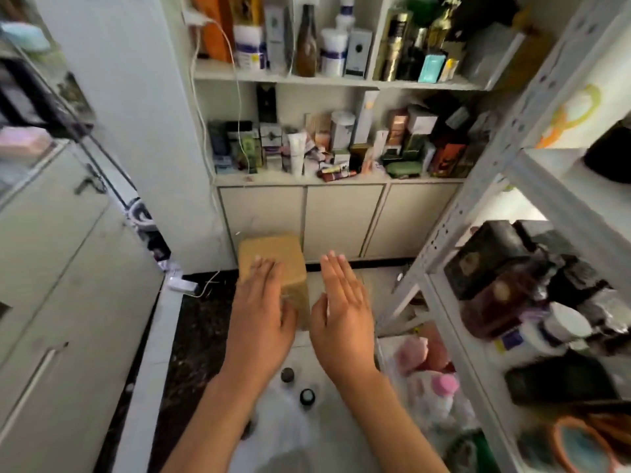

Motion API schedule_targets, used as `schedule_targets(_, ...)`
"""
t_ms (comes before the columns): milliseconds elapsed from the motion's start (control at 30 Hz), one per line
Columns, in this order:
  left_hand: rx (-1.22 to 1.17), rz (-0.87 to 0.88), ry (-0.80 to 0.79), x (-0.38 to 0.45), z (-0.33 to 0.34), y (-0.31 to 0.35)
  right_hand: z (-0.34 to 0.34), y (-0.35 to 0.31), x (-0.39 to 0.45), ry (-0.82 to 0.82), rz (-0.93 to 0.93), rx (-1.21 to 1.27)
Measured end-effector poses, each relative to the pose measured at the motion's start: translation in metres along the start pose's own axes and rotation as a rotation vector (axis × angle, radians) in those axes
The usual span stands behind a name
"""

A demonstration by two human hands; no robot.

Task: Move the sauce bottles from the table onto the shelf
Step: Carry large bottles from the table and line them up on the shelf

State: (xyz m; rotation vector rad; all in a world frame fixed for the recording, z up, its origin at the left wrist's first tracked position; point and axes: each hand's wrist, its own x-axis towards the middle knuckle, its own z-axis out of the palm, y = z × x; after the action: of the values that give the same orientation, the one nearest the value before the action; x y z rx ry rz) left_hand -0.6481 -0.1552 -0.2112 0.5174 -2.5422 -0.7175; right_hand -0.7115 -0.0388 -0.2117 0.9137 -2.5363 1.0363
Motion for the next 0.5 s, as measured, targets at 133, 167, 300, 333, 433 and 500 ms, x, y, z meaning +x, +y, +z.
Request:
schedule_targets(133,-0.055,-0.067,-0.11,-0.025,0.013,-0.071,0.065,-0.028,-0.039,-0.103,0.093,-0.025)
schedule_targets(167,-0.069,-0.092,-0.133,-0.032,0.015,-0.089,0.08,-0.033,-0.05,-0.127,0.117,-0.03)
schedule_targets(300,-0.065,-0.208,-0.188,-0.062,0.028,-0.156,0.132,-0.044,-0.08,-0.272,0.191,-0.074)
schedule_targets(333,-0.098,-0.263,-0.193,-0.069,0.033,-0.17,0.143,-0.045,-0.087,-0.301,0.215,-0.078)
schedule_targets(433,-0.181,-0.451,-0.193,-0.09,0.06,-0.2,0.178,-0.036,-0.109,-0.402,0.261,-0.084)
schedule_targets(500,-0.192,-0.531,-0.206,-0.106,0.086,-0.218,0.204,-0.02,-0.124,-0.469,0.298,-0.079)
